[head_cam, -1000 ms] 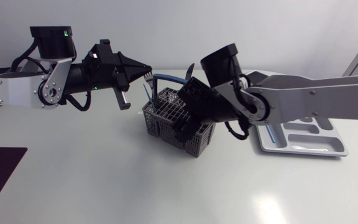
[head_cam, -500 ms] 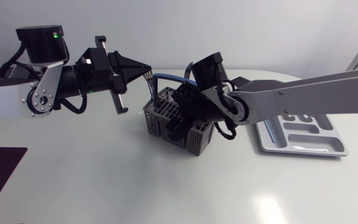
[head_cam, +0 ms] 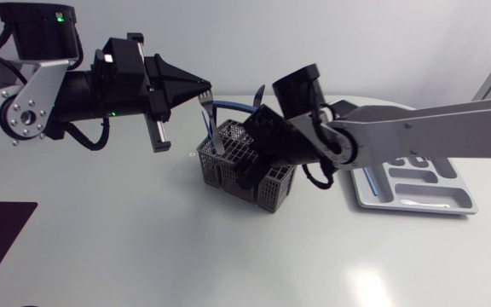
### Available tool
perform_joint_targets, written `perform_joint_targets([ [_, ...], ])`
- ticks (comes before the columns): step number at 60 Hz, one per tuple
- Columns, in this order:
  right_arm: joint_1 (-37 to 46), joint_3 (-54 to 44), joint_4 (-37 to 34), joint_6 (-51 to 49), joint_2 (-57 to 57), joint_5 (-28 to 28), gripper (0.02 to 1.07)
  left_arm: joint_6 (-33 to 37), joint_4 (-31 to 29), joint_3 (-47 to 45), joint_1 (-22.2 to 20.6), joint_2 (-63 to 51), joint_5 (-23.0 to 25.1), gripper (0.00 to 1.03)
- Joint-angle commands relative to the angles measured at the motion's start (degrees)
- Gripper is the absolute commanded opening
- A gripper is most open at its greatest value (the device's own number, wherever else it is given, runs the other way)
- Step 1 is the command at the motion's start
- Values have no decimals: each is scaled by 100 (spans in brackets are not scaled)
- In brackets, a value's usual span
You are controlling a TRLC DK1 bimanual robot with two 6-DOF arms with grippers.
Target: Unload the cutlery basket into the drawer organizer.
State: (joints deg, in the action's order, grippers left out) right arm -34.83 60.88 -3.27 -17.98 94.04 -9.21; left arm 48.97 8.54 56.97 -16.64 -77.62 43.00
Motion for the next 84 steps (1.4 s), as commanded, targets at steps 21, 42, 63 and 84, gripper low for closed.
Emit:
perform_joint_targets([
  [21, 662, -630, -605, 101, -2311, -256, 91, -1742, -449, 737, -1183, -376, -1734, 16],
  [42, 503, -1351, -69, 242, -2997, 60, 90, -3500, 69, 991, -1517, -420, -2253, 16],
  [63, 442, -1509, 274, 304, -2926, -19, 90, -3904, 87, 1194, -1816, -710, -2209, 16],
  [84, 442, -1606, 626, 356, -2812, 51, 59, -3957, -89, 1492, -2150, -912, -2534, 16],
])
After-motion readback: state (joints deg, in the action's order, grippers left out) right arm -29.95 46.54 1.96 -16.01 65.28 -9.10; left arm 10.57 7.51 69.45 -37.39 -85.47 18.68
